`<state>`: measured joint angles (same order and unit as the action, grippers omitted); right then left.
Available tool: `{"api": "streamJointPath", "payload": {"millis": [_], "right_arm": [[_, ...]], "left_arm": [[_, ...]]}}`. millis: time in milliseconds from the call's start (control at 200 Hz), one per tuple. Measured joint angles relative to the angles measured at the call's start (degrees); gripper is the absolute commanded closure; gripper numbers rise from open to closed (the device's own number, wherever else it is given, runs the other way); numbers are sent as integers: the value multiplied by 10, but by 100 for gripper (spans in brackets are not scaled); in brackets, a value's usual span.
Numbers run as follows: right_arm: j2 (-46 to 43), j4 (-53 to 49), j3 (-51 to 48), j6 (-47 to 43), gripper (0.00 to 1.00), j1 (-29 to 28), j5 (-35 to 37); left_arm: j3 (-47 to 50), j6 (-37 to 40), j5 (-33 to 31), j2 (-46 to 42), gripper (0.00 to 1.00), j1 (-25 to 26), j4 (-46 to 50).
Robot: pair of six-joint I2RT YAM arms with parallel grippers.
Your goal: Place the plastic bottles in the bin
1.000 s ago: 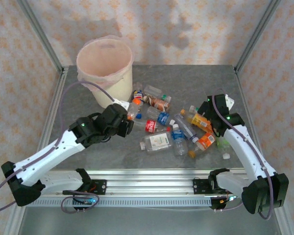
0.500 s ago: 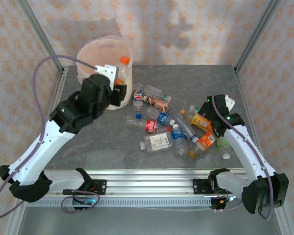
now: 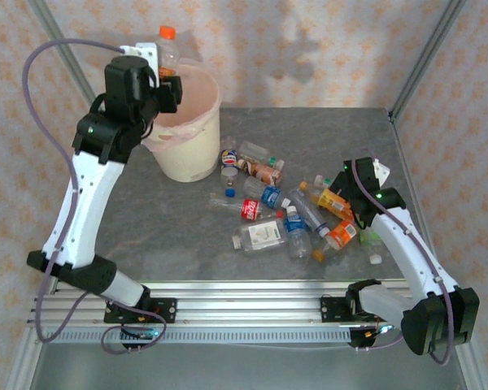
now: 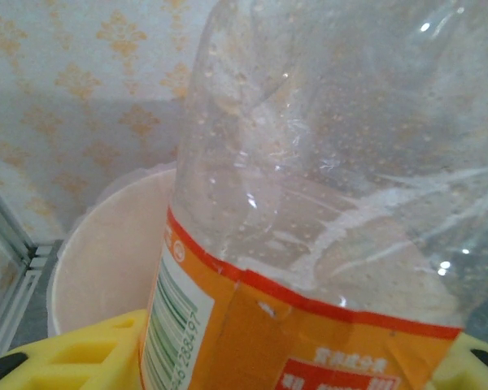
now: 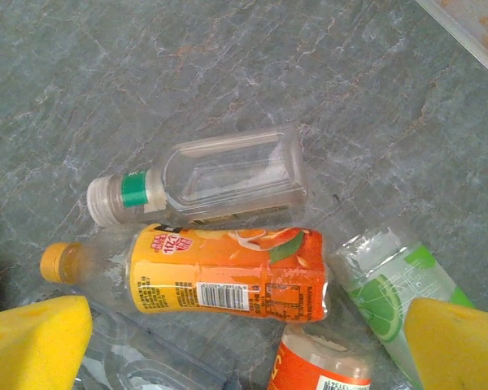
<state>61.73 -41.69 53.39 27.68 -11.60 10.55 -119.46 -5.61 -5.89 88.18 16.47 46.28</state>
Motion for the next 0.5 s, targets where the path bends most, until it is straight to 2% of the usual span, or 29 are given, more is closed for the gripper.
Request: {"api": "streamJointPath", "payload": {"millis": [220, 500], "right_arm": [[0, -10, 5, 0, 1, 0, 0], [0, -16, 14, 0, 1, 0, 6]], "left_arm": [[-92, -5, 62, 124, 82, -65, 25], [-124, -2, 85, 243, 80, -81, 70]]}}
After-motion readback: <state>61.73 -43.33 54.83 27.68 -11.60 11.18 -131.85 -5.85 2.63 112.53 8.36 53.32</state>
